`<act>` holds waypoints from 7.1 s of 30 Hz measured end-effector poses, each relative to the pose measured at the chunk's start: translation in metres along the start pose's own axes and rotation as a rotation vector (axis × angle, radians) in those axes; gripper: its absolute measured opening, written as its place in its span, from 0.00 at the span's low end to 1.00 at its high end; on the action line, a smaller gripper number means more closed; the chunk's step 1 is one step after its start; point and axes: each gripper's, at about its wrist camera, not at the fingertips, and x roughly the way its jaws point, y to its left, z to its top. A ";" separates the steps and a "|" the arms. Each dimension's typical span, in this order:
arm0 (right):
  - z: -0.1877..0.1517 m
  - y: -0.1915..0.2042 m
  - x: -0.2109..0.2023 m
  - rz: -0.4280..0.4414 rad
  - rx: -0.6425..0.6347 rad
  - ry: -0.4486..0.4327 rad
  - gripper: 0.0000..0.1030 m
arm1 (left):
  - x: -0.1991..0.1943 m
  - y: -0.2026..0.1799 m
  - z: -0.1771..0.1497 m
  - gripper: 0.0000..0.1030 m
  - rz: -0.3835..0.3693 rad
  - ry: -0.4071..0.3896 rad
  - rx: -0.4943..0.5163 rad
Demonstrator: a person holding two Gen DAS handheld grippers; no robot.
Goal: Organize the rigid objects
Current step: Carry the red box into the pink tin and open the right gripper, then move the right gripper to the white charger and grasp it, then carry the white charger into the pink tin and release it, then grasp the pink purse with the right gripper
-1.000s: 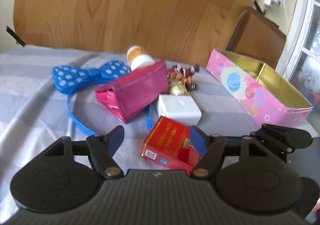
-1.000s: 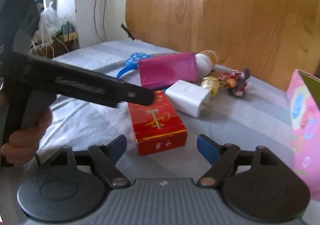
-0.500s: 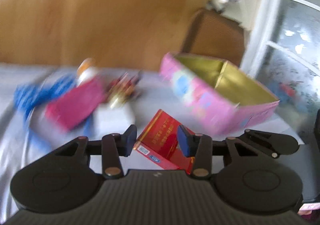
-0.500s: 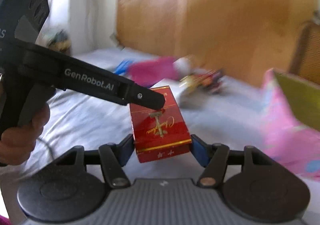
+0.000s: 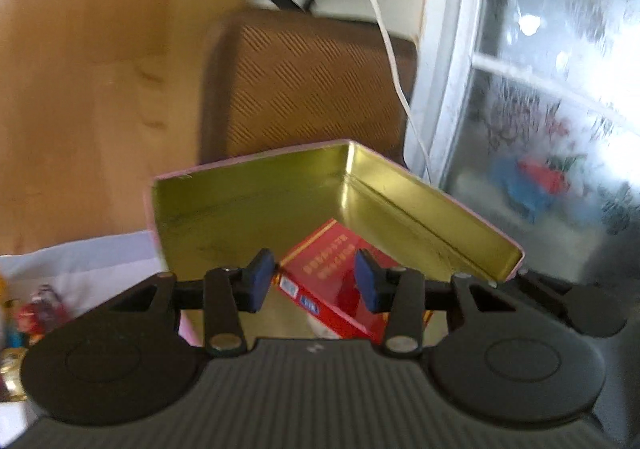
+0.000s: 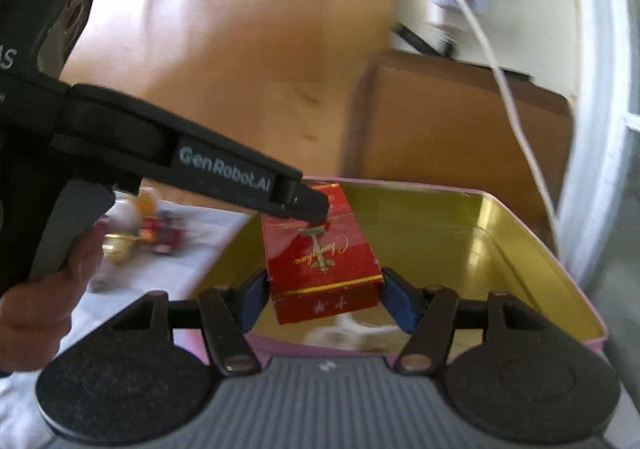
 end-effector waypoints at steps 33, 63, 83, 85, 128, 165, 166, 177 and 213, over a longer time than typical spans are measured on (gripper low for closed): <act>-0.013 0.019 -0.050 -0.101 0.197 -0.127 0.57 | -0.092 0.028 -0.061 0.53 0.333 -0.048 -0.003; -0.010 0.179 0.007 0.155 0.009 0.069 0.56 | -0.162 0.190 -0.162 0.53 0.580 0.017 -0.258; 0.000 0.236 0.098 0.213 -0.041 0.205 0.71 | -0.176 0.197 -0.165 0.56 0.548 -0.101 -0.350; -0.001 0.234 0.104 0.233 -0.037 0.230 0.74 | -0.177 0.195 -0.165 0.57 0.555 -0.104 -0.330; -0.068 0.161 -0.025 0.275 -0.126 0.211 0.77 | -0.181 0.158 -0.161 0.61 0.043 0.081 -0.386; 0.004 0.006 0.029 0.062 0.117 0.094 0.43 | -0.015 0.013 -0.016 0.50 -0.059 0.106 -0.028; 0.003 0.005 0.034 0.066 0.126 0.115 0.45 | -0.013 0.013 -0.018 0.50 -0.051 0.115 -0.026; -0.002 0.027 0.009 -0.015 0.097 -0.017 0.54 | -0.070 0.027 -0.025 0.54 0.042 -0.031 -0.034; 0.056 0.230 0.130 0.493 0.162 0.303 0.26 | -0.158 0.207 -0.138 0.53 0.305 -0.145 -0.439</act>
